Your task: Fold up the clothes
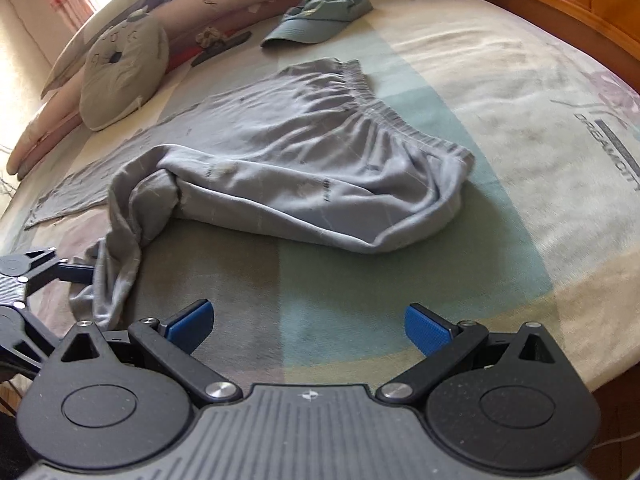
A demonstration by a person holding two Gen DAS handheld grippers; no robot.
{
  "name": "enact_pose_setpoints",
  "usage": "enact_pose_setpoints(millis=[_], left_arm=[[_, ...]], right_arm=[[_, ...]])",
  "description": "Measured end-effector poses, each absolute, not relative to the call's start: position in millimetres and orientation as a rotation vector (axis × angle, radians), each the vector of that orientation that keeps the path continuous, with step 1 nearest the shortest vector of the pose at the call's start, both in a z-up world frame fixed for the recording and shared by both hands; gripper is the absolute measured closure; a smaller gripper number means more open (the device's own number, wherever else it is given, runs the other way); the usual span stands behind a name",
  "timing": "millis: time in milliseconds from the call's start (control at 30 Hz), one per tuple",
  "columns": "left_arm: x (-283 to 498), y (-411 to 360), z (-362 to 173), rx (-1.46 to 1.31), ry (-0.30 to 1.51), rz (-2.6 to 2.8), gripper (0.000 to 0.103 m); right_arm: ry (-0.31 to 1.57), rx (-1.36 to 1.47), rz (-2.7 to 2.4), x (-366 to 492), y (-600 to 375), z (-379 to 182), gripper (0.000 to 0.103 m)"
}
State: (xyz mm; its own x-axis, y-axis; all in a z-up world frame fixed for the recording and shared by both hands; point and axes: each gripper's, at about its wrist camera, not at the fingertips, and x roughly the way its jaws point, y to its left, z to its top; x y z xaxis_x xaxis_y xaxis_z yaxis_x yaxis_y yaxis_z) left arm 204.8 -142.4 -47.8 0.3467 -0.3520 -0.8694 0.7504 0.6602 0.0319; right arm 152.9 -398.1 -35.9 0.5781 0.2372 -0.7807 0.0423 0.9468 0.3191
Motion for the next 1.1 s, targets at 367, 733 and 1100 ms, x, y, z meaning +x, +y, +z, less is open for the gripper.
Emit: enact_pose_setpoints(millis=[367,733,1100], left_arm=[[228,-94,-31,0.551,0.925,-0.511,0.000],[279,-26,-10,0.431,0.880,-0.302,0.001],[333,42,-17,0.416,0.909,-0.109,0.001]], right_arm=[[0.933,0.292,0.098,164,-387,-27,0.000],[0.938,0.260,0.100,178,-355,-21,0.000],[0.965,0.230,0.094,186,-335,-21,0.000]])
